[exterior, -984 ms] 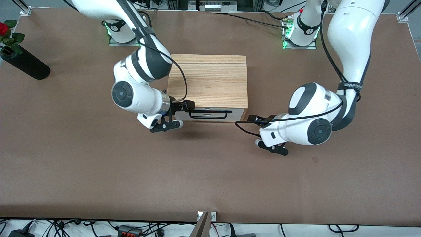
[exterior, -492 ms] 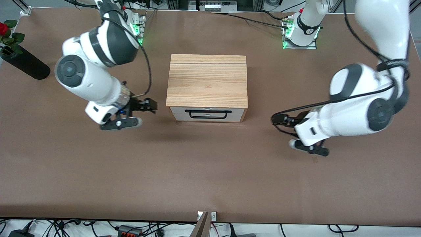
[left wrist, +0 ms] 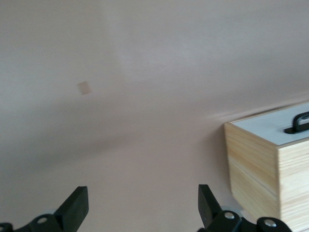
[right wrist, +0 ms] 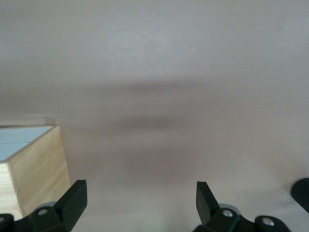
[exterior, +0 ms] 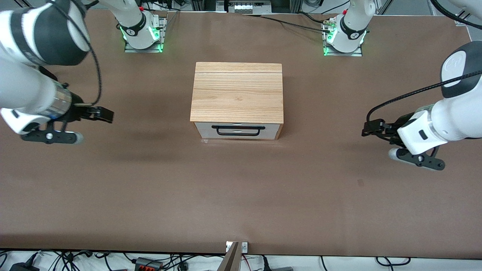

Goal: Close drawer with both arms simultaneously

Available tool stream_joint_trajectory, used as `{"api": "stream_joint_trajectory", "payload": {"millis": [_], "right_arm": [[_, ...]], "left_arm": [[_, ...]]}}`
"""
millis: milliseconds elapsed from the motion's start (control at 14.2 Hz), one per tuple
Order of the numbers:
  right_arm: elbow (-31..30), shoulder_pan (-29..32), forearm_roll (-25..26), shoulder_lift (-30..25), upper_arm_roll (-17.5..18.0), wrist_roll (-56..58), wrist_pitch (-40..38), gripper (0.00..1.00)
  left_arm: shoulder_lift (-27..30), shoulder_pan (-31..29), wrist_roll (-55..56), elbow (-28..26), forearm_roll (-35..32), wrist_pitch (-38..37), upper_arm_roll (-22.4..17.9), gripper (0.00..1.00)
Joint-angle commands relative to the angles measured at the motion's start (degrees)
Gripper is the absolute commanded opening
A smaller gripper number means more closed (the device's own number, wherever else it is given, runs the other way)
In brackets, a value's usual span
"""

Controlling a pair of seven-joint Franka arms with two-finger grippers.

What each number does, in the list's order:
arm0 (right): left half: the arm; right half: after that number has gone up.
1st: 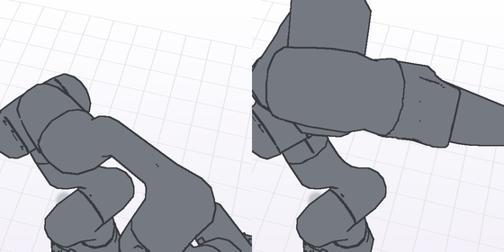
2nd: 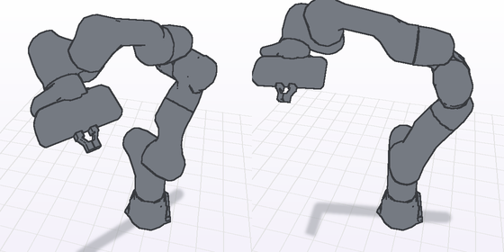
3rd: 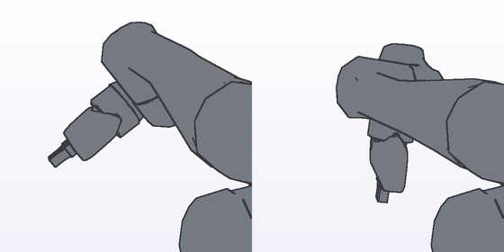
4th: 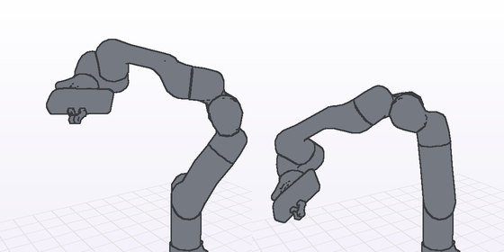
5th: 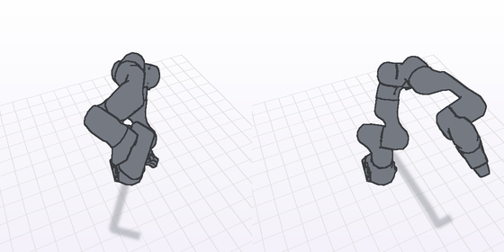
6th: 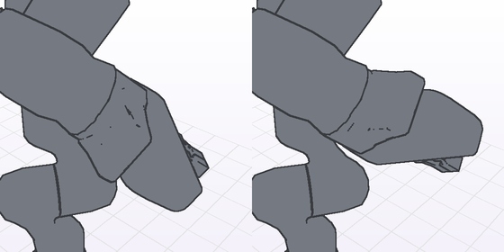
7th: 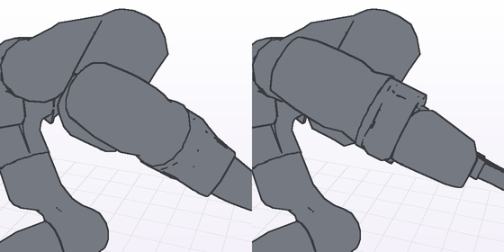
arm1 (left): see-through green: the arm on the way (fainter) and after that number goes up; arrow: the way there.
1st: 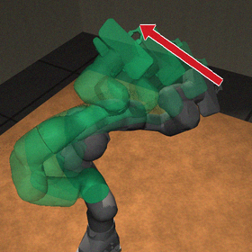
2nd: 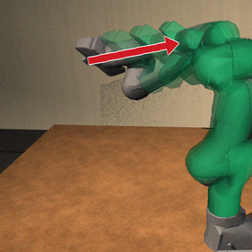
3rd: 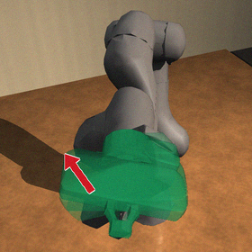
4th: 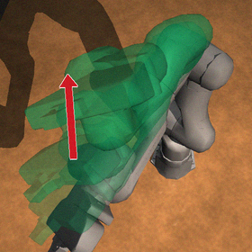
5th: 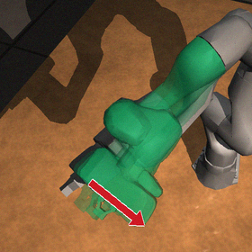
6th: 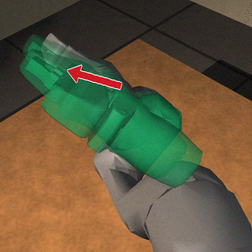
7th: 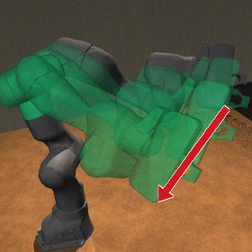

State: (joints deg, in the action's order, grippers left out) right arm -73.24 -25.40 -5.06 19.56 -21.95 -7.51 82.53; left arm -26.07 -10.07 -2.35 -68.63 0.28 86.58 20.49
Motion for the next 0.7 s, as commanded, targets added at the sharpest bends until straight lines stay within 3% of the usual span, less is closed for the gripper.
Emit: {"api": "stream_joint_trajectory", "payload": {"millis": [0, 70, 281, 422, 562, 633], "right_arm": [[-2.1, 2.8, 1.0, -4.1, 2.2, 4.3, -2.1, 1.00], [-5.5, 4.0, 1.2, -6.3, 2.6, 4.8, -1.1, 1.00], [-18.7, 16.3, 5.4, -15.2, 16.6, 4.1, 8.2, 1.00], [-25.1, 24.6, 5.3, -19.6, 23.2, 3.7, 12.0, 1.00], [-25.2, 26.7, 5.2, -20.5, 24.1, 4.6, 11.5, 1.00], [-25.2, 27.2, 5.0, -22.3, 23.6, 4.6, 11.9, 1.00]], "left_arm": [[1.9, -4.0, -1.3, -0.4, -1.0, -1.1, 1.0, 1.00], [2.9, -5.0, -1.3, 0.9, -1.0, -1.7, 1.0, 1.00], [7.1, -5.8, -1.3, 1.7, -1.6, -9.0, 0.7, 1.00], [7.4, -5.5, -0.7, 0.6, -2.4, -8.6, 0.8, 1.00], [8.3, -5.8, -0.7, -1.1, -2.9, -8.3, 0.9, 1.00], [12.2, -5.8, -0.6, -5.9, -2.8, -7.2, 0.9, 1.00]]}}
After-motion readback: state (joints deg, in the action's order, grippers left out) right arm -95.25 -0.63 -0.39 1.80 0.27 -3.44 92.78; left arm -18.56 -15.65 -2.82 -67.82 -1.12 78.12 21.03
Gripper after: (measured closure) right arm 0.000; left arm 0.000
